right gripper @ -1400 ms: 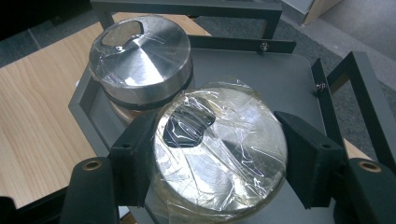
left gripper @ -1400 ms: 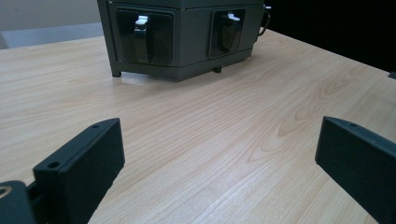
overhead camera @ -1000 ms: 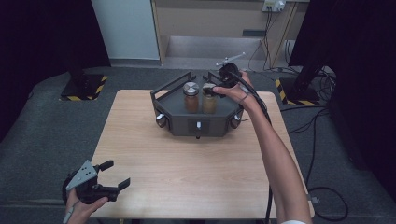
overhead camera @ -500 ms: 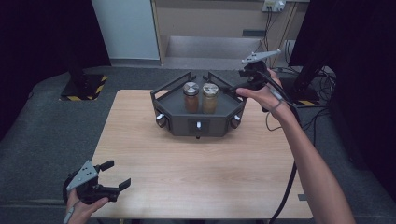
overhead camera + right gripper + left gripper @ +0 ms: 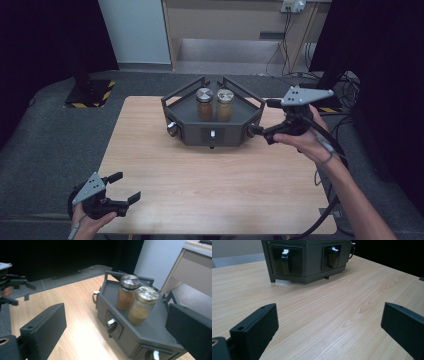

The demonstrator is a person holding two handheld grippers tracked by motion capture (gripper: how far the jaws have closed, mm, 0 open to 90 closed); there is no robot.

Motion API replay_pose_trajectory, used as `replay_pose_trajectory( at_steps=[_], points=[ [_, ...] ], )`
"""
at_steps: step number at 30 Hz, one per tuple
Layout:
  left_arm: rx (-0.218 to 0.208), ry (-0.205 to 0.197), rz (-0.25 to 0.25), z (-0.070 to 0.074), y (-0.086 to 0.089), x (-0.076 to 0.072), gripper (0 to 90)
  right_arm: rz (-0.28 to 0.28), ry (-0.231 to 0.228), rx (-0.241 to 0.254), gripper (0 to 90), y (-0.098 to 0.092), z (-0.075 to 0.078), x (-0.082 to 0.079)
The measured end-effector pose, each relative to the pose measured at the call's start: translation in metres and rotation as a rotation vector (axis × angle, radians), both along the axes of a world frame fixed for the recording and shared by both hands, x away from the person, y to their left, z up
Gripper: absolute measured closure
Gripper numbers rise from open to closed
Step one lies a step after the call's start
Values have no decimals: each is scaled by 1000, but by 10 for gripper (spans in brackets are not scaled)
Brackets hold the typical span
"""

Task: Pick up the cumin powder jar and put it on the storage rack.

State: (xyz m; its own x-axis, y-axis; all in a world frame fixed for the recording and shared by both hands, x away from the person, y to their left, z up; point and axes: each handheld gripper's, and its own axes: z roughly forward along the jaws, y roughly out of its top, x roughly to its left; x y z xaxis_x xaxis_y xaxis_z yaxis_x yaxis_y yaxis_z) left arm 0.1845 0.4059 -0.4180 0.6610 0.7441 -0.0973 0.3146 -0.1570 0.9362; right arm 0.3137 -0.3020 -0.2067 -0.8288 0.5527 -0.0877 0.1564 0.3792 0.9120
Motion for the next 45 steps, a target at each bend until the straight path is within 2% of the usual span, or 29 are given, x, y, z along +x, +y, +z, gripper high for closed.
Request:
replay_pose_trajectory(
  at_steps=[1,2,3,5,6,9,14,17,20,24,27,34,43,45],
  points=[
    [0,0,0,0,0,0,4,0,0,0,39,0,0,0],
    [4,0,0,0,0,0,4,9,-14,-2,39,-2,-8,-14],
    [6,-1,1,1,-1,0,4,9,-14,-2,39,-2,-8,-14],
    [4,-2,3,1,-2,0,4,15,-24,19,39,-4,-19,-28],
    [4,-2,3,1,-2,0,4,15,-24,19,39,-4,-19,-28],
    [5,-2,2,1,-2,-1,3,14,-51,6,38,-4,-27,-43],
    [7,-2,4,1,-2,-1,4,21,-41,23,37,-8,-41,-58],
    [8,-1,3,1,-3,-1,4,21,-30,33,39,-12,-56,-70],
    [9,-2,2,1,-3,-1,4,13,-30,23,39,-13,-63,-77],
    [9,-3,3,1,-3,-2,4,14,4,61,39,-20,-84,-84],
    [7,-4,5,1,-3,-2,4,8,12,76,39,-24,-98,-90],
    [10,-5,6,1,-4,-2,4,-52,19,87,38,-34,-122,-102],
    [14,-5,7,1,-5,-2,3,-108,56,50,46,-37,-156,-113],
    [13,-4,10,1,-5,-2,3,-119,43,36,50,-37,-163,-117]
  ],
)
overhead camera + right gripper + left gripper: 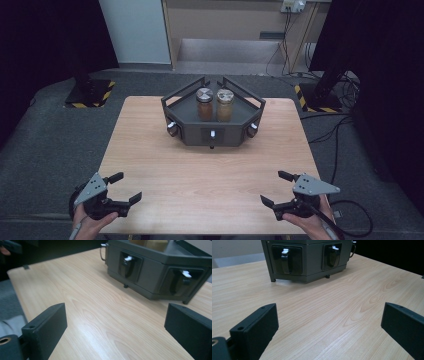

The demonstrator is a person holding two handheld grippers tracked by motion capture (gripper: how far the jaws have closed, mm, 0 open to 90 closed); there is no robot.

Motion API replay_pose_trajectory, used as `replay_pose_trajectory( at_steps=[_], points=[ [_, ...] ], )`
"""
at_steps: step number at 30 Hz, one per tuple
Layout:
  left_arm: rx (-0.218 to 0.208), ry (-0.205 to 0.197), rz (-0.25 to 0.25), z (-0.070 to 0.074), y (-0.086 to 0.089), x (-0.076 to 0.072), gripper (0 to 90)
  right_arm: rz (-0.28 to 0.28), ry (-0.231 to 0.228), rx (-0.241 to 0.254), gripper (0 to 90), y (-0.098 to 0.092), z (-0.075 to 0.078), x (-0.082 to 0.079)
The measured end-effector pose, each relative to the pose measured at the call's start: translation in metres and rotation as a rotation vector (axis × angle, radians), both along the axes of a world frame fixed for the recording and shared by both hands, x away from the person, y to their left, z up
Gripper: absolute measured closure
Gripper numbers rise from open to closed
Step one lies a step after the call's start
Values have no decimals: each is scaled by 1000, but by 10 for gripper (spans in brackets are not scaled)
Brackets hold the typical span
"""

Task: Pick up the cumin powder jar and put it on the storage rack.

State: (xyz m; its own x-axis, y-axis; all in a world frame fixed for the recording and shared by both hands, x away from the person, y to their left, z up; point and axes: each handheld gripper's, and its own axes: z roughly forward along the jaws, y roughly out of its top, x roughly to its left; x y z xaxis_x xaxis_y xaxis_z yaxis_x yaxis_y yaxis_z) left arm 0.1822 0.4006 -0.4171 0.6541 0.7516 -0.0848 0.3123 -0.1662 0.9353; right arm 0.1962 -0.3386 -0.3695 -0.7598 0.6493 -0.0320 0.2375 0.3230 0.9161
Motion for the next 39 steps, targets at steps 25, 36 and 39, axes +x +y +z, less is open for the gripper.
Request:
replay_pose_trajectory(
  at_steps=[25,36,39],
  points=[
    [17,-18,-17,2,-4,1,4,-66,-26,-14,57,-7,-45,-19],
    [8,-35,-9,0,-3,-2,4,-90,-60,-7,59,-8,-50,-18],
    [9,-45,-1,0,-3,-3,6,-107,-52,2,60,-11,-51,-16]
  ],
)
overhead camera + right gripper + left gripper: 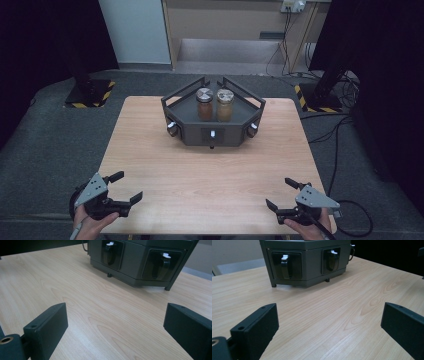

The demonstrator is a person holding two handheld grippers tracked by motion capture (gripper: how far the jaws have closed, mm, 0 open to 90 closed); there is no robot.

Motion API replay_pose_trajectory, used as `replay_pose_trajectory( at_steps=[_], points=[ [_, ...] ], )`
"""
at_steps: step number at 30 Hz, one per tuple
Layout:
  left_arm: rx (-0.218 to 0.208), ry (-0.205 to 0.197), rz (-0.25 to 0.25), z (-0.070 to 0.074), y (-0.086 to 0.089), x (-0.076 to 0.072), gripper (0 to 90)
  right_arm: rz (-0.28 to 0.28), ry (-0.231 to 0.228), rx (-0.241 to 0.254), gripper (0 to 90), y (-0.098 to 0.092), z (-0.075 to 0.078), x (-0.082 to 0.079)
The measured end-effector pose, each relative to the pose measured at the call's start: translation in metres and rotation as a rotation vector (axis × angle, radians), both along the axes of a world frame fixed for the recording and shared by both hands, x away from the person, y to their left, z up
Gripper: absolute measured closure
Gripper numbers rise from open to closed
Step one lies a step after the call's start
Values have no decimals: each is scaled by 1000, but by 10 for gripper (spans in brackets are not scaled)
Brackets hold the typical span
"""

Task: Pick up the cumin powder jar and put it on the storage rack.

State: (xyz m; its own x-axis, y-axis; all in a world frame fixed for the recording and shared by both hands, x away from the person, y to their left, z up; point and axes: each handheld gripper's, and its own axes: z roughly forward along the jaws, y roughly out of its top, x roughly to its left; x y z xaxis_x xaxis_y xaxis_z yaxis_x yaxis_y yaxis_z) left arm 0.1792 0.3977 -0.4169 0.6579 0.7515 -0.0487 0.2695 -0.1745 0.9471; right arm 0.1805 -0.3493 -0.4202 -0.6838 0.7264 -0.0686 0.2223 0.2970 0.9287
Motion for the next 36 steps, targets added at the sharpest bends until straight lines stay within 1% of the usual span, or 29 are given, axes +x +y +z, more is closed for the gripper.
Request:
replay_pose_trajectory(
  at_steps=[4,10,17,21,29,32,36],
  points=[
    [-1,-6,7,0,1,-1,7,-20,-4,16,60,-3,-2,2],
    [-7,-18,23,-1,2,-3,7,-46,-7,53,59,-8,-5,2],
    [-16,-22,45,-2,3,-3,8,-48,-22,67,58,-9,-6,2],
    [-21,-23,56,-3,5,-4,8,-59,-19,81,58,-10,-7,1],
    [-25,-21,58,-3,6,-3,8,-69,-16,102,57,-12,-9,0],
    [-26,-21,60,-3,7,-3,9,-68,-13,98,57,-12,-8,1],
    [-25,-22,58,-3,7,-4,8,-74,-12,106,57,-13,-9,1]
  ],
)
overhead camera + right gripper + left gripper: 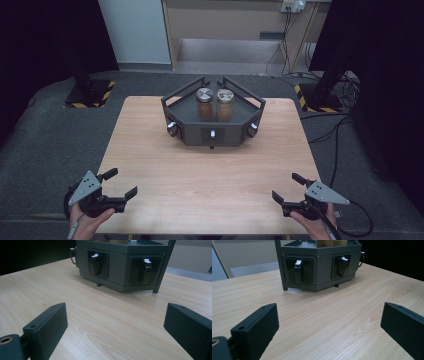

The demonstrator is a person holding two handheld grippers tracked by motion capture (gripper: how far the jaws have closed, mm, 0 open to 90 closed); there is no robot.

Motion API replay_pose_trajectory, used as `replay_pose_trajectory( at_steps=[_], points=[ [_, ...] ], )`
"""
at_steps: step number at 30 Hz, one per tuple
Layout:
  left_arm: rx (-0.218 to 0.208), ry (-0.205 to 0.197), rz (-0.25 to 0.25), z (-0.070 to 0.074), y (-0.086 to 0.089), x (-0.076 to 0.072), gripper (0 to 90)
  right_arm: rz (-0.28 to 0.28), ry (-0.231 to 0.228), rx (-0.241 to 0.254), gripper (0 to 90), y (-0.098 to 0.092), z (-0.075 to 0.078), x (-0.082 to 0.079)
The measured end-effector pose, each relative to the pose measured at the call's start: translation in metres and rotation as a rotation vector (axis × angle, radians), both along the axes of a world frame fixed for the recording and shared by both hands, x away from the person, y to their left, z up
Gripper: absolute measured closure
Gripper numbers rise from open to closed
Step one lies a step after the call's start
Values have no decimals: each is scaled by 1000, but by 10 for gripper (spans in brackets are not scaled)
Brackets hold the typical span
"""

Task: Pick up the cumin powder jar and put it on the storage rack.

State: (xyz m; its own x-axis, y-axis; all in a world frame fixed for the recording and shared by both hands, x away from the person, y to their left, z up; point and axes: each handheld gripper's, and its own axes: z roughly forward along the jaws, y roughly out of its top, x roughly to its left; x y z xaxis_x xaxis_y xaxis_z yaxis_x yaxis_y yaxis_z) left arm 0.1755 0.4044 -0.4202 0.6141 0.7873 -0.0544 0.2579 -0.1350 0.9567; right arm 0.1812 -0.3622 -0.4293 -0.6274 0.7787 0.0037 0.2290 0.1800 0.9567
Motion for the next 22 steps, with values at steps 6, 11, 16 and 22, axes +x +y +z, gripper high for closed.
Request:
replay_pose_trajectory(
  at_steps=[6,11,16,22],
  points=[
    [1,0,-1,0,0,0,9,3,-1,1,57,0,0,0],
    [0,1,-1,0,0,0,8,4,-1,1,57,1,0,-1],
    [2,4,-4,0,0,1,8,3,0,2,57,1,0,0],
    [2,3,-3,0,0,1,8,4,0,4,57,0,0,0]
  ],
)
